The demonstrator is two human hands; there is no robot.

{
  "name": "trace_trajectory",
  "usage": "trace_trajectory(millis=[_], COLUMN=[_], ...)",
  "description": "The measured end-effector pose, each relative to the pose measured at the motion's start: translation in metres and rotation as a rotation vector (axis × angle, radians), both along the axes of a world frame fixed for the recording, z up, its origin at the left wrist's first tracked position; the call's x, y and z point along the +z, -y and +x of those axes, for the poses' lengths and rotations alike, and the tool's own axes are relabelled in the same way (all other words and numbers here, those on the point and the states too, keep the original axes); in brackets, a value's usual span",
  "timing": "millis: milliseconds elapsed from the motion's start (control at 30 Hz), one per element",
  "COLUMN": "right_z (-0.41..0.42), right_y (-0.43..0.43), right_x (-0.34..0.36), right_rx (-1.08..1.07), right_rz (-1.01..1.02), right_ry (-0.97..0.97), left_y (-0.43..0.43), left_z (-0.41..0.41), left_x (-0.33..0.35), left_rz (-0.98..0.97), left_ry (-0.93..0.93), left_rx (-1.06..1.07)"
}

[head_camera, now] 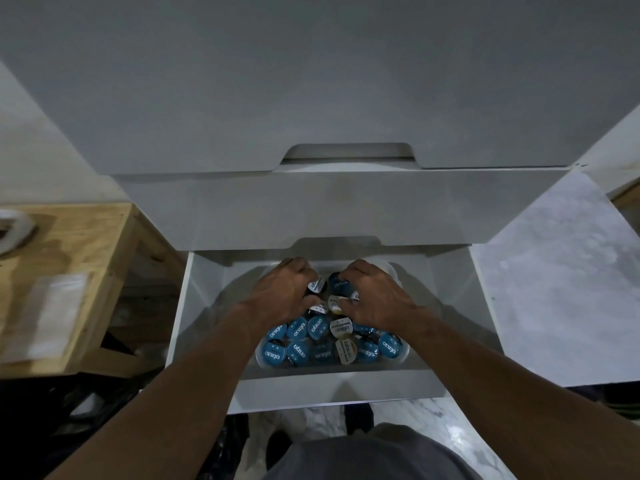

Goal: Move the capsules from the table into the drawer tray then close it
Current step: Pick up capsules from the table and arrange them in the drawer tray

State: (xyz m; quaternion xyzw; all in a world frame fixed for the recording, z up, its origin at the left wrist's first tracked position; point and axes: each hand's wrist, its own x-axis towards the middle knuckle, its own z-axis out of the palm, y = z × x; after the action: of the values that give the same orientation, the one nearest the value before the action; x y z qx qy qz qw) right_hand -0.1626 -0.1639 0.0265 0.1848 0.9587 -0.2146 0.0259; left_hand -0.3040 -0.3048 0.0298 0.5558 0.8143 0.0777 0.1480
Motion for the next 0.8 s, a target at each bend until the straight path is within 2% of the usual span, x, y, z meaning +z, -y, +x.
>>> trace_trajectory(millis=[300, 533, 800], right_z=[0.002, 0.0, -0.001], right_y=[-0.003, -0.002, 0.001], right_x=[0.0, -0.002, 0.0], right_rx=[0.006, 0.022, 0.05], right_rz=[-0.005, 0.014, 0.055], right_ry=[0.014, 0.004, -0.001], left_y=[0.002, -0.002, 0.003], left_z=[-0.002, -0.001, 0.002], left_x=[0.005, 0.006, 0.01], left_rz=[0.0, -0.058, -0.037], left_ry=[0.012, -0.05, -0.122], left_rx=[-0.05, -0.076, -0.136])
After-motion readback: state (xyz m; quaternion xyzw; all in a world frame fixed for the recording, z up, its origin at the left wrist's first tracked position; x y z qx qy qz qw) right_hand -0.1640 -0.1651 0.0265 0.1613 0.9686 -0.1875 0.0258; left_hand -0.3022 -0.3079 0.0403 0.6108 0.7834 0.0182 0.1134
